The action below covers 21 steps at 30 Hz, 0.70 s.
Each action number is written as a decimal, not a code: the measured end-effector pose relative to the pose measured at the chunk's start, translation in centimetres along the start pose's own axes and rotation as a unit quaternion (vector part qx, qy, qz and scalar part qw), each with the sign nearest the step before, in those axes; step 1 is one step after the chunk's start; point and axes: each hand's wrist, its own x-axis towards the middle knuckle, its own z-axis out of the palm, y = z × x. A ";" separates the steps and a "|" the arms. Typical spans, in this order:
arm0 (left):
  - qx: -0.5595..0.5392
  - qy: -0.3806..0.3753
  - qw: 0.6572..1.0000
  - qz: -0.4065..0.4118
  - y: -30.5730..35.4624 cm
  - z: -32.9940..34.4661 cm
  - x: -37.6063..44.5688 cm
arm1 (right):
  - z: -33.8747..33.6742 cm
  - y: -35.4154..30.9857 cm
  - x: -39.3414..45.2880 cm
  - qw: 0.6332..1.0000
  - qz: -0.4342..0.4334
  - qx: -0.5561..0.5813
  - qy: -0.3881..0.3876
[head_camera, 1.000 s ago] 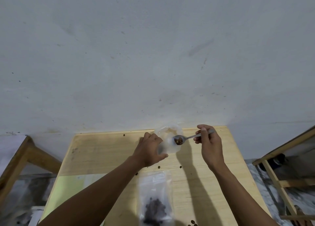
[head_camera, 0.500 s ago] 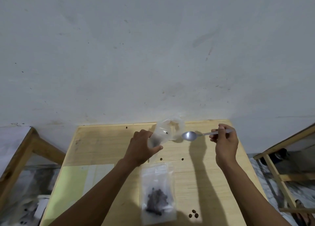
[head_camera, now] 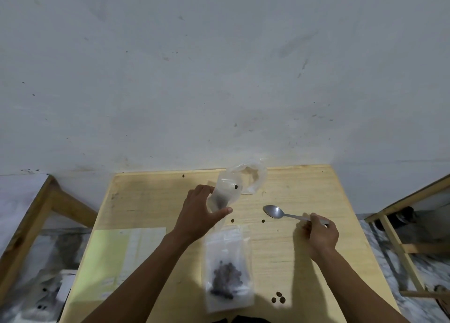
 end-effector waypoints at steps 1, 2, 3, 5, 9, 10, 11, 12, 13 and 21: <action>0.000 0.000 1.000 0.003 0.2 0.0 0.1 | -0.1 0.2 0.4 0.999 -0.010 -0.045 0.008; 0.000 0.000 1.000 0.006 0.4 0.0 0.2 | -0.4 0.5 1.0 0.996 -0.013 -0.085 0.008; 0.000 0.001 1.000 0.009 0.6 0.0 0.3 | -0.7 0.7 1.3 0.994 -0.008 -0.108 0.006; 0.005 0.003 1.000 0.016 1.1 0.0 0.4 | -1.1 1.3 2.5 0.991 -0.012 -0.132 0.008; 0.028 0.022 0.998 0.044 2.8 0.1 0.8 | 0.1 -2.9 -1.6 0.987 -0.084 -0.113 -0.072; 0.035 0.029 0.998 0.051 3.3 0.2 0.9 | 0.8 -3.9 -2.8 0.981 -0.103 -0.107 -0.127; 0.042 0.038 0.997 0.058 3.7 0.3 1.1 | 1.5 -5.2 -4.4 0.968 -0.129 -0.104 -0.186; 0.051 0.046 0.995 0.066 4.1 0.5 1.3 | 2.2 -6.3 -5.6 0.951 -0.157 -0.107 -0.245; 0.060 0.056 0.994 0.078 4.5 0.7 1.5 | 2.9 -7.4 -7.1 0.928 -0.184 -0.119 -0.302; 0.037 0.060 0.984 0.163 6.3 0.2 2.5 | 5.9 -10.7 -11.2 0.898 -0.313 -0.108 -0.289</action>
